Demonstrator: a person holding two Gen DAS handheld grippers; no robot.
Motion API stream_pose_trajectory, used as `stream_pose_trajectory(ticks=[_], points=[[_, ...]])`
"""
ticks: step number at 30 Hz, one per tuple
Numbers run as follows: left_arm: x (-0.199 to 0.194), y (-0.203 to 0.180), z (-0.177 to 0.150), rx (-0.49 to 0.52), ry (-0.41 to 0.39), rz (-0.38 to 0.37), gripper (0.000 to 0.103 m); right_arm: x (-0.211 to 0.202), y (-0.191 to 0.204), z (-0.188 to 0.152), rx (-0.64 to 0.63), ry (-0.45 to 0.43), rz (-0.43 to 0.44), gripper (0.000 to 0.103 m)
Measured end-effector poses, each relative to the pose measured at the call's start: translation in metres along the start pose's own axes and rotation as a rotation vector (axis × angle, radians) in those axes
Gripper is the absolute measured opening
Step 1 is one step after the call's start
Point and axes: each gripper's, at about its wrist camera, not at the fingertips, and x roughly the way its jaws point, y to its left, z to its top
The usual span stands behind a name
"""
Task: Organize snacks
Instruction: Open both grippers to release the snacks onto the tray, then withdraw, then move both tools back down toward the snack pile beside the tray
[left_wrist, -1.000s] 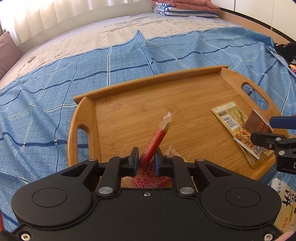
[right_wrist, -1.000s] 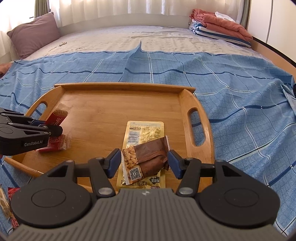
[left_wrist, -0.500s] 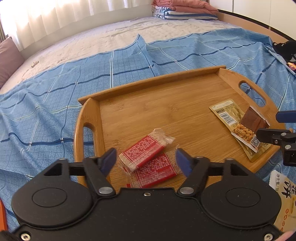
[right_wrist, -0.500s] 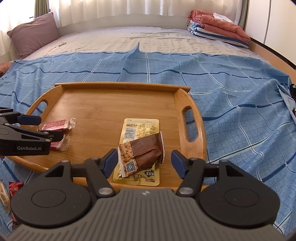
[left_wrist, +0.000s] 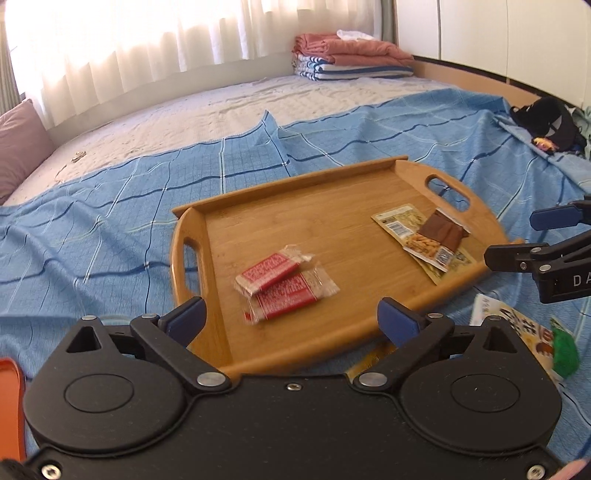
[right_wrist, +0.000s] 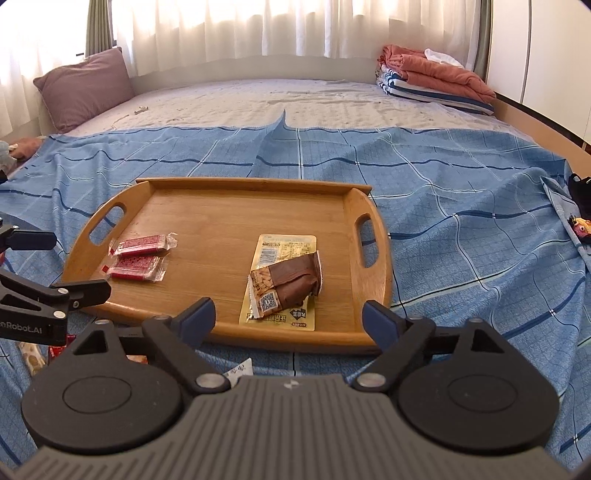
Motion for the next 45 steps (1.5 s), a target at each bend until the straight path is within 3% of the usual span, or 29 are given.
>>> stream_pose_trajectory(ticks=[10,22,32,35,37,40,45], points=[[-0.05,0.006,-0.051,-0.081,-0.076,0.012,0.1,-0.038,-0.004,-0.047,-0.034,-0.068,-0.023,0.103],[-0.087,0.003,-0.102,-0.149,-0.143,0.005,0.102,-0.059,-0.017,-0.097,-0.012,-0.084,-0.031,0.103],[-0.098,-0.027,-0.122,-0.103,-0.161,-0.041,0.102,-0.058,-0.02,-0.117,-0.021,-0.065,-0.045,0.103],[-0.098,-0.035,-0.125,-0.117,-0.15,-0.077,0.091,-0.055,-0.018,-0.119,-0.041,-0.062,-0.054,0.103],[-0.096,-0.04,-0.124,-0.131,-0.138,-0.095,0.076,-0.053,-0.017,-0.119,-0.046,-0.065,-0.055,0.103],[-0.087,-0.041,-0.116,-0.175,-0.111,-0.092,0.063,-0.05,-0.016,-0.119,-0.043,-0.065,-0.052,0.103],[-0.061,-0.042,-0.102,-0.258,-0.032,-0.074,0.06,-0.046,-0.015,-0.119,-0.034,-0.067,-0.052,0.103]])
